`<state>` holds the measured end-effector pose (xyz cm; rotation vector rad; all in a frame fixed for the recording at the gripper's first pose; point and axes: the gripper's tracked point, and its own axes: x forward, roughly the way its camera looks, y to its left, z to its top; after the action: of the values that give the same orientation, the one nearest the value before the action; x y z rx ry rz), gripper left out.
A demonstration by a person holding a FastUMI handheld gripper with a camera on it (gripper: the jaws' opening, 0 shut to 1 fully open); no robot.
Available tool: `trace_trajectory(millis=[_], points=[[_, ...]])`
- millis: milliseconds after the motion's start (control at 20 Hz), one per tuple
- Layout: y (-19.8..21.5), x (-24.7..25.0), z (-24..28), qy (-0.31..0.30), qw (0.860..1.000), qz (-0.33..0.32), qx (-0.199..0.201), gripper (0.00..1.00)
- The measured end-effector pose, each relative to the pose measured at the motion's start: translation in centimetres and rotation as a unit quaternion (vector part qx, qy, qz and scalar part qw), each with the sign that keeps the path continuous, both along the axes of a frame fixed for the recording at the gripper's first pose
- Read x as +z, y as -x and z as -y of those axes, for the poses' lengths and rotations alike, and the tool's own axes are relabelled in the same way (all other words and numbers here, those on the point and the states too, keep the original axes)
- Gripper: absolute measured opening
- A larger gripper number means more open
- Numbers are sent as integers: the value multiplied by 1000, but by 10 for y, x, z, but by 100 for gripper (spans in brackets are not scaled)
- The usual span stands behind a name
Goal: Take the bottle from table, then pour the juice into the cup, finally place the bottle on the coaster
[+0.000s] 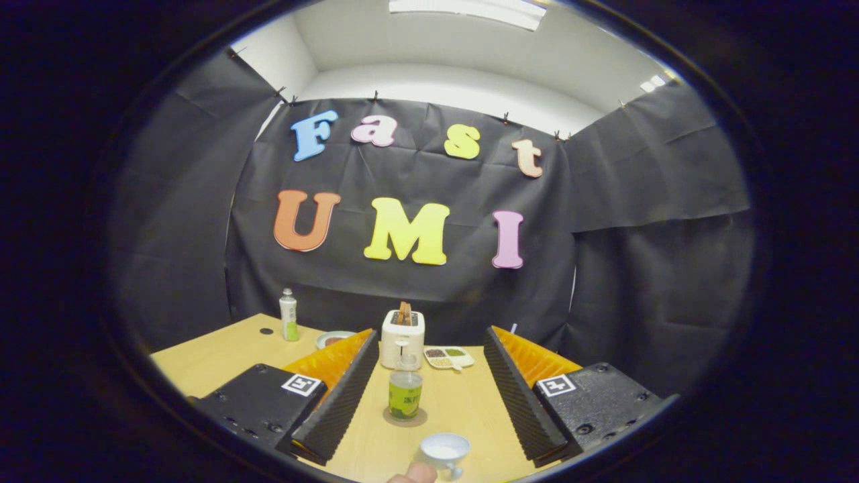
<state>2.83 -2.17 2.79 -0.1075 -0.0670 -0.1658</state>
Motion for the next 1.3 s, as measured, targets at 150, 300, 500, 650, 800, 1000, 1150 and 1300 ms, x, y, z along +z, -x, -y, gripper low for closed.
trace_trajectory(millis=[150, 300, 500, 650, 800, 1000, 1150, 1300], points=[[33, -19, -9, -4, 1000, -26, 11, 100], [56, -38, -22, -15, 999, -20, 35, 100], [70, -56, -4, -30, 999, -26, 15, 100], [71, -53, 8, -41, 999, -19, -2, 100], [65, -51, 11, -46, 999, -13, -3, 100], [51, -53, 13, -53, 999, -12, 4, 100], [44, -54, 7, -61, 998, -4, 23, 100], [41, -57, 9, -67, 997, 2, 24, 100]])
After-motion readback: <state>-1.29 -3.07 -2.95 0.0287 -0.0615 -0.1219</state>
